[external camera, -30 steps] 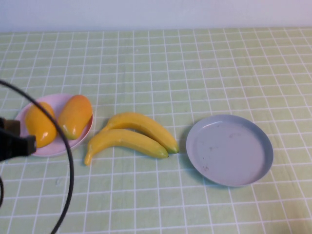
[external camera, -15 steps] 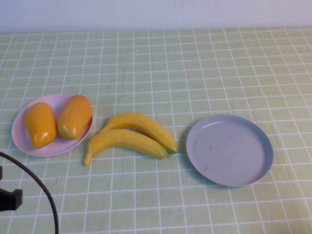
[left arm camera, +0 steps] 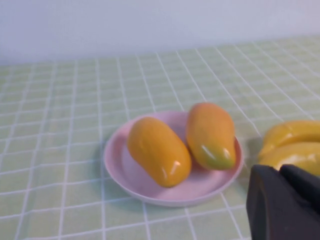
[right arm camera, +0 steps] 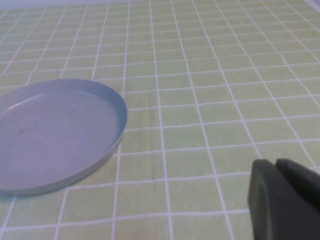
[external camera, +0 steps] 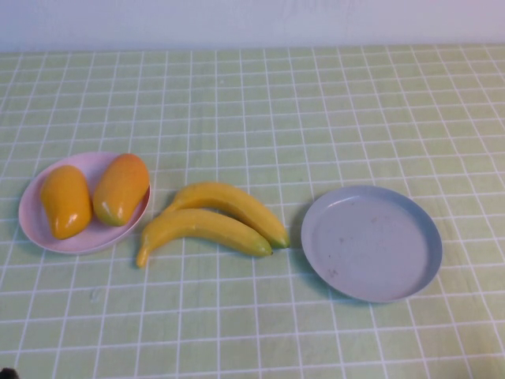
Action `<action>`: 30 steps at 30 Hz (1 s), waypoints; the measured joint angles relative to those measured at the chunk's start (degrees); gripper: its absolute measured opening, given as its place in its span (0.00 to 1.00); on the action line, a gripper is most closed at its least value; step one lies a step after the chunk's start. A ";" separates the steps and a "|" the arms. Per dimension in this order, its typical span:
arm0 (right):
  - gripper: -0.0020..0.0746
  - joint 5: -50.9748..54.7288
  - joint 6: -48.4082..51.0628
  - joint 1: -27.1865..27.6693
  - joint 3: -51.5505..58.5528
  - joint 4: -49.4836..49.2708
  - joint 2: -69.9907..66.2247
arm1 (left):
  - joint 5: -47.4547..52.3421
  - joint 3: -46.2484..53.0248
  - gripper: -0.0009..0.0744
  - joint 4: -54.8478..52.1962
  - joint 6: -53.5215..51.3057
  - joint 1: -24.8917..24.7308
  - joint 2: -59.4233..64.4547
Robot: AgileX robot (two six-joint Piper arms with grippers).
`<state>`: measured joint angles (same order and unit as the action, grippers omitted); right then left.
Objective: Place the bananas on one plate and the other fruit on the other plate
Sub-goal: Put another type of fruit in the right plate
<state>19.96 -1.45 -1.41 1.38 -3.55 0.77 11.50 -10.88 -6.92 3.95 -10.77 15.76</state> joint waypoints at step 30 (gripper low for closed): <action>0.01 0.00 0.00 0.00 0.00 0.00 0.00 | 9.99 12.37 0.02 6.43 -2.62 6.44 -16.44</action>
<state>19.96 -1.45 -1.41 1.38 -3.55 0.77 21.49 1.49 -0.49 1.33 -4.33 -0.68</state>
